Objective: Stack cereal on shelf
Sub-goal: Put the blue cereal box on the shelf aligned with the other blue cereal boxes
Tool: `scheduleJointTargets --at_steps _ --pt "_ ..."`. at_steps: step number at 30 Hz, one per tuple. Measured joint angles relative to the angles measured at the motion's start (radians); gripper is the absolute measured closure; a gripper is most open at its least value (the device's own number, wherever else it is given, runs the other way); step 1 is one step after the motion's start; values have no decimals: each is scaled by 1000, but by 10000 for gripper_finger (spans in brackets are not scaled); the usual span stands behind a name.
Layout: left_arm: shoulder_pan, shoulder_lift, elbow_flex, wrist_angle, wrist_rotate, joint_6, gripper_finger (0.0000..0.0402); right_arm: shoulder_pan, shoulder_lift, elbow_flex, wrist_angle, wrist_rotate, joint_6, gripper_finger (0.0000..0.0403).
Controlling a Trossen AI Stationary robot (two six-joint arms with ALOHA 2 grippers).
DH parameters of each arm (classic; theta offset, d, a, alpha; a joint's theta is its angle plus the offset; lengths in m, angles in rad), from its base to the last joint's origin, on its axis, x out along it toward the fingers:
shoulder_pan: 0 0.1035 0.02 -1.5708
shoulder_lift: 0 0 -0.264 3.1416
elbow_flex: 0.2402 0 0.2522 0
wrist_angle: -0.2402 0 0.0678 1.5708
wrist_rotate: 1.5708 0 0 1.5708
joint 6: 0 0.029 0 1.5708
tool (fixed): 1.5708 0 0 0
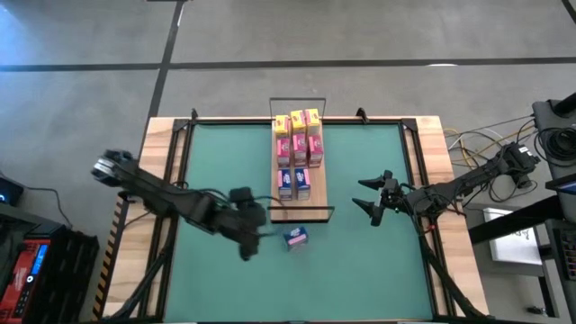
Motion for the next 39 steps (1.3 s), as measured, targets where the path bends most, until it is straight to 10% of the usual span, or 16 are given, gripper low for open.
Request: scheduleJointTargets --at_steps 14,25,39 --pt "-20 -851 -808 596 -26 303 123 0 0 0 0 0 0 62" --pt "-19 -1361 -1147 780 -25 620 126 0 0 0 0 0 0 62" --pt "-16 -1488 -1224 840 31 644 126 0 0 0 -17 0 0 62"
